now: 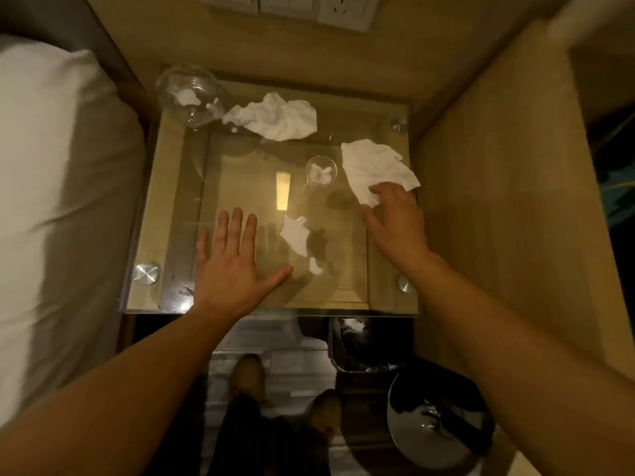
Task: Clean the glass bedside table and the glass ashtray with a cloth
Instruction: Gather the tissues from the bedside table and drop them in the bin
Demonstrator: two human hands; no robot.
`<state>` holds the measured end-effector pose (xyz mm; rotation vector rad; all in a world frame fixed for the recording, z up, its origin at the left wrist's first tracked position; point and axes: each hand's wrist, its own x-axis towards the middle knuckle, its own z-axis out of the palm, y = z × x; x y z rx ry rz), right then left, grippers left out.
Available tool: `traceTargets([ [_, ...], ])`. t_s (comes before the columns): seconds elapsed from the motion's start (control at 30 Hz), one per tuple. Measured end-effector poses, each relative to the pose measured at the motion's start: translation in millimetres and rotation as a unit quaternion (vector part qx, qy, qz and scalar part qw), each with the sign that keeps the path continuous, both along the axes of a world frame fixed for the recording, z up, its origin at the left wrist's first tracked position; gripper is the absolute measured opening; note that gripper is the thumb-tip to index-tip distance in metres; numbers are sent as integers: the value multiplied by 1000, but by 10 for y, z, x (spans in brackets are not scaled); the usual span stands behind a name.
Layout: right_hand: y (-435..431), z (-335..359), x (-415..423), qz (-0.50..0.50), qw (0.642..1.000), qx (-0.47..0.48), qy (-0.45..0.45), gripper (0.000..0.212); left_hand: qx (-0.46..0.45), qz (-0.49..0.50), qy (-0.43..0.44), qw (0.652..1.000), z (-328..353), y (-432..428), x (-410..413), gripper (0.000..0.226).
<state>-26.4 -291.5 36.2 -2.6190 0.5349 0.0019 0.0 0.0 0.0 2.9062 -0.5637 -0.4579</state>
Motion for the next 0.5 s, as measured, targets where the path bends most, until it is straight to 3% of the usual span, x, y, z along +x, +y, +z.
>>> traceTargets([
  [0.27, -171, -119, 577, 4, 995, -51, 89, 53, 23, -14, -35, 999, -42, 4, 22, 113],
  [0.4, -199, -211, 621, -1, 994, -68, 83, 41, 24, -14, -31, 999, -43, 0, 21, 113],
  [0.5, -205, -271, 640, -23, 999, -15, 43, 27, 25, -12, -28, 999, -39, 2, 28, 112],
])
